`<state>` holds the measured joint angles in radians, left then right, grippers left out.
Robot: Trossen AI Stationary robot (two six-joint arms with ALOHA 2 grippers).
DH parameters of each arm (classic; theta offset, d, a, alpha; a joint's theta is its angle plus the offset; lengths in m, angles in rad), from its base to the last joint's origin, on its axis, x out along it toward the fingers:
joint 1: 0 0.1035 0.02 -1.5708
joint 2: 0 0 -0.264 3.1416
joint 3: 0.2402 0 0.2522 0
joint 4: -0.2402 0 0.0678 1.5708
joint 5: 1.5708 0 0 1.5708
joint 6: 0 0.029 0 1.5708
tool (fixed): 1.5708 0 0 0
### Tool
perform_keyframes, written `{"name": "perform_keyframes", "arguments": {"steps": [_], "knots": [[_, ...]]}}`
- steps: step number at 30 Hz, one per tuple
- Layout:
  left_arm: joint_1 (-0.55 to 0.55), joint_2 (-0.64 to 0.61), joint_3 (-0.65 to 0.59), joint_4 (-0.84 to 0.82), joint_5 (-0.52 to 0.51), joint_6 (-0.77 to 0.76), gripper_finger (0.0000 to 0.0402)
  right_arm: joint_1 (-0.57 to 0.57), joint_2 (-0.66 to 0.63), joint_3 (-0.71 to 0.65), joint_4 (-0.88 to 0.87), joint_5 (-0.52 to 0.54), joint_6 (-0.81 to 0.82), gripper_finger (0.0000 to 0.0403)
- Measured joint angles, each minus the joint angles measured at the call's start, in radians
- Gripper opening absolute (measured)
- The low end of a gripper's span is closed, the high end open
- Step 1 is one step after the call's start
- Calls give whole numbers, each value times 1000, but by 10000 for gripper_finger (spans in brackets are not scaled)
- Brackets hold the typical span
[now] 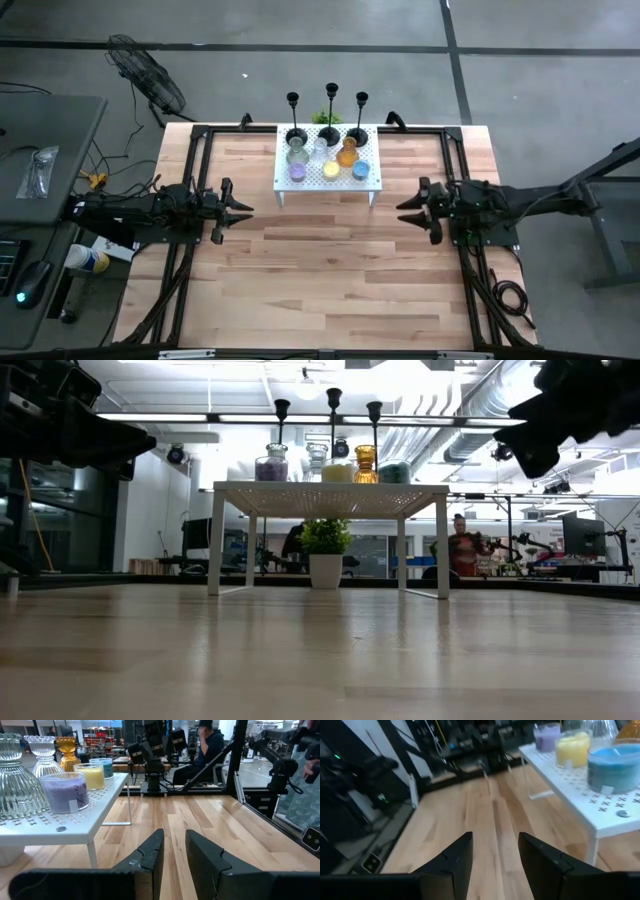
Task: Pick & Place candle stick holders
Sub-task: Return to Home Position
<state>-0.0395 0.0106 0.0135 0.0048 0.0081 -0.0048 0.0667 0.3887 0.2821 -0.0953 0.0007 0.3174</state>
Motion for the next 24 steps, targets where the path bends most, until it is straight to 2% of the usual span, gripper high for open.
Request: {"name": "perform_keyframes", "arguments": {"steps": [6,14,24], "knots": [[0,0,0,0,0,0,77,24,-110,-137,139,1,1,151],[0,0,0,0,0,0,77,25,-237,-213,130,1,1,152],[0,0,0,0,0,0,77,25,-335,-217,18,12,-7,152]]}}
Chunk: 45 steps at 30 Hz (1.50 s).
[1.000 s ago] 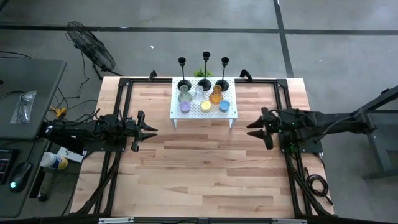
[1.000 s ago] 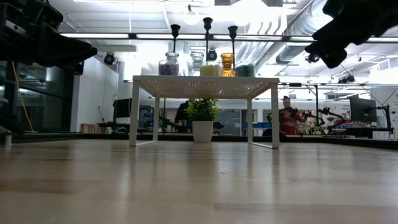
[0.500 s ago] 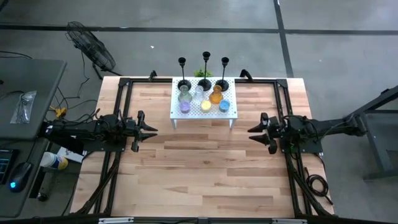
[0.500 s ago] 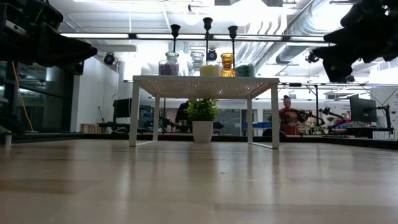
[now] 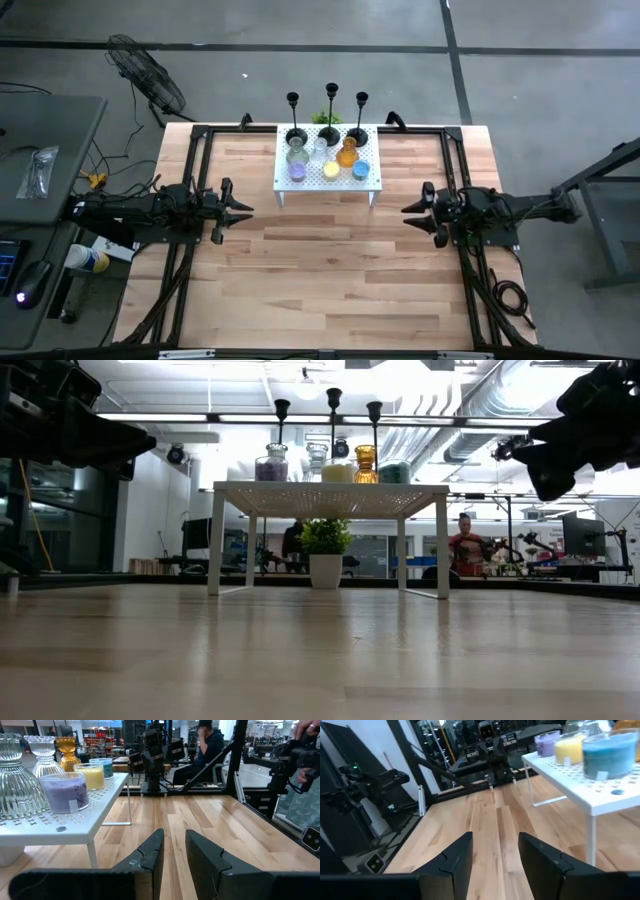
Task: Pick & Place candle stick holders
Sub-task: Return to Home Position
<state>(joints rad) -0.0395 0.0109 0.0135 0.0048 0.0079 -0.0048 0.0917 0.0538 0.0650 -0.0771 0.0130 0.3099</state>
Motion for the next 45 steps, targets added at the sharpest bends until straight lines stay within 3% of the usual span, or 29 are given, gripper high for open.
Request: {"name": "perform_keyframes", "arguments": {"steps": [10,20,25,32,40,45], "knots": [[0,0,0,0,0,0,77,0,-53,2,-65,19,-4,152],[0,0,0,0,0,0,77,0,-53,-10,-12,144,-78,152],[0,0,0,0,0,0,77,0,-48,-44,88,144,-94,152],[0,0,0,0,0,0,77,0,-48,-47,93,135,-158,152],[0,0,0,0,0,0,77,0,-43,-50,69,-1,-244,152],[0,0,0,0,0,0,77,0,-40,-50,77,6,-260,152]]}}
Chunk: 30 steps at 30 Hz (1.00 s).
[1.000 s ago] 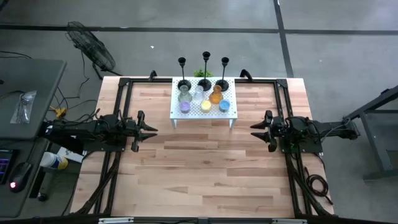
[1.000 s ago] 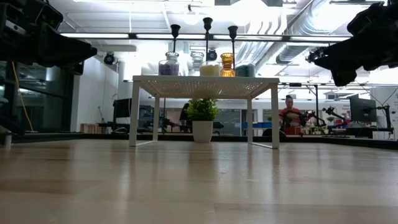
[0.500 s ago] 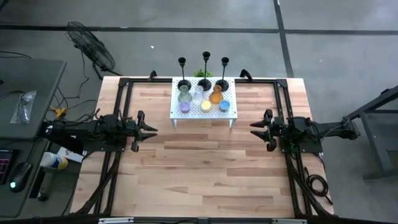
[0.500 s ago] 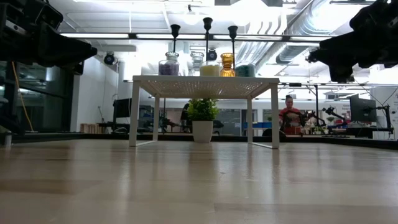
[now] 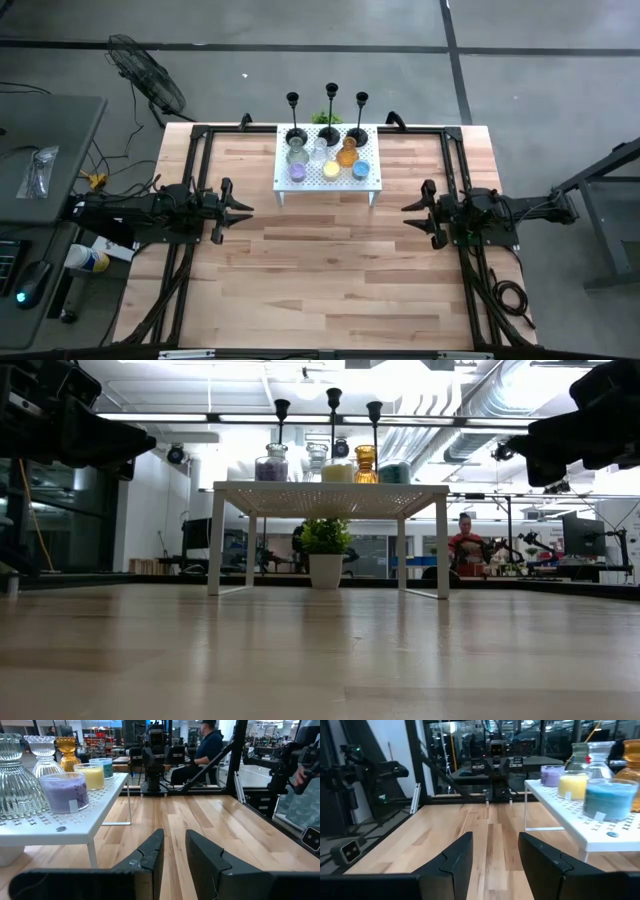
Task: Pick & Place candle stick holders
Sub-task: Return to Home Position
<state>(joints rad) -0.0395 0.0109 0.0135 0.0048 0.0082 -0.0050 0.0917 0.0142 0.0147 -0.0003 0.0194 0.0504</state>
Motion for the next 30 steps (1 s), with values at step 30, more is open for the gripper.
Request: {"name": "perform_keyframes", "arguments": {"steps": [30], "knots": [[0,0,0,0,0,0,77,0,0,-1,16,4,1,152]]}}
